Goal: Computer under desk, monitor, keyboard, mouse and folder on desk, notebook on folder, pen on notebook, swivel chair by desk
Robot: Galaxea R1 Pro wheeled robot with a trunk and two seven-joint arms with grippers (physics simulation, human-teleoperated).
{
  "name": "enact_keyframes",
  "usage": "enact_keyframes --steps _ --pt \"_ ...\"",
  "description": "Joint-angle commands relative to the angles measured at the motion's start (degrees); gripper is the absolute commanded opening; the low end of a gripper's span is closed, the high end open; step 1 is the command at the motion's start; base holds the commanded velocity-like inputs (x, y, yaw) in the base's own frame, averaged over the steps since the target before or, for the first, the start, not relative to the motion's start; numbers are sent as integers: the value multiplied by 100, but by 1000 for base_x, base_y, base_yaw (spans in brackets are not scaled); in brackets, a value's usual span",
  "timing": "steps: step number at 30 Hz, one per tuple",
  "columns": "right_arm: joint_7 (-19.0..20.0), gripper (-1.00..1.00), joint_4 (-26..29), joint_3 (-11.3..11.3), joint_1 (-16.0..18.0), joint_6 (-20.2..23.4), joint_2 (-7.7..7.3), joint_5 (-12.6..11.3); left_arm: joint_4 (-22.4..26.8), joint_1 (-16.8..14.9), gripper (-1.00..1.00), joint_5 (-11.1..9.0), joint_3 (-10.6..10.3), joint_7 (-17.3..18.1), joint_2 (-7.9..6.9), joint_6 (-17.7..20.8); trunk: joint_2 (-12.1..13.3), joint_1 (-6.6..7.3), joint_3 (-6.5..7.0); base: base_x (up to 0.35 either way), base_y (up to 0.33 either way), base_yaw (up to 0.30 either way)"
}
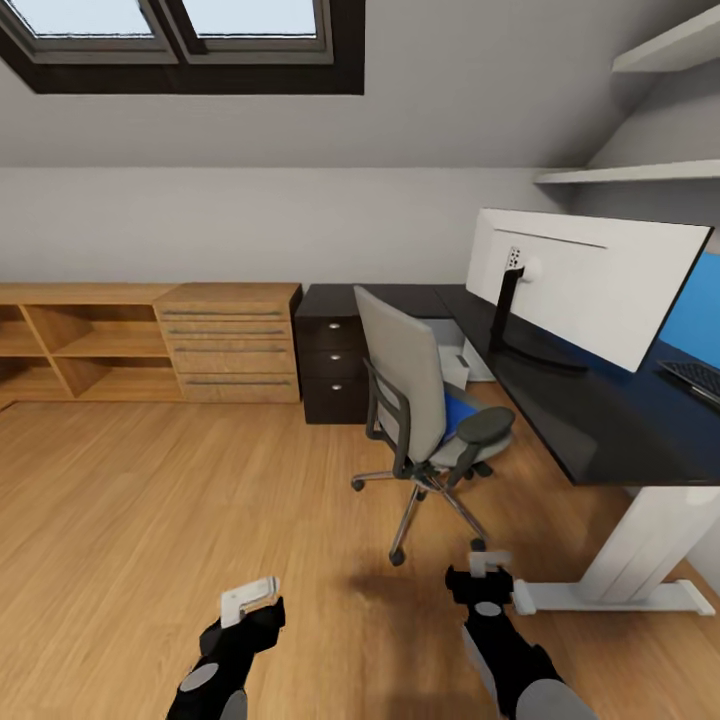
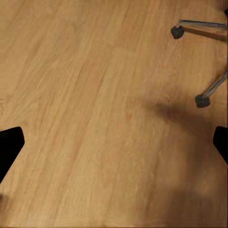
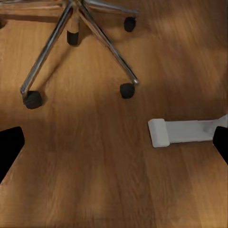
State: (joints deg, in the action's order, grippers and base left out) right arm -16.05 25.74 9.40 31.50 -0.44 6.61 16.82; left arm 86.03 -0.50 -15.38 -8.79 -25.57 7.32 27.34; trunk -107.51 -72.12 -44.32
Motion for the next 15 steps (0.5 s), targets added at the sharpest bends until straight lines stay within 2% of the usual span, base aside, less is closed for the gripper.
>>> enact_keyframes --steps 1,2,4,5,6,8,11,15 --pt "39 100 -5 39 194 193 1 -19 151 -3 100 -129 -30 -54 5 127 -44 -22 -24 0 0 0" --pt "78 100 -9 42 347 354 -5 -85 256 -3 100 -178 -49 -54 11 211 -84 -44 -42 0 0 0" --pt "190 100 -19 45 855 802 -27 -382 505 -8 100 -296 -93 -54 38 408 -164 -88 -78 0 0 0" --pt "204 100 -27 46 961 877 -33 -473 540 -8 100 -314 -99 -54 48 435 -204 -110 -96 0 0 0" --pt "237 100 -78 49 1252 1091 -71 -762 619 -11 100 -356 -110 -54 69 499 -245 -132 -114 0 0 0" --pt "252 100 -111 52 1332 1165 -116 -887 640 -11 100 -367 -115 -54 72 515 -325 -176 -150 0 0 0" --pt "279 100 -313 60 1427 1225 -210 -1213 660 -12 100 -378 -95 -55 54 528 -445 -242 -204 0 0 0" --pt "276 100 -400 66 1464 1243 -261 -1435 667 -8 100 -378 -82 -61 -26 527 -606 -330 -276 0 0 0"
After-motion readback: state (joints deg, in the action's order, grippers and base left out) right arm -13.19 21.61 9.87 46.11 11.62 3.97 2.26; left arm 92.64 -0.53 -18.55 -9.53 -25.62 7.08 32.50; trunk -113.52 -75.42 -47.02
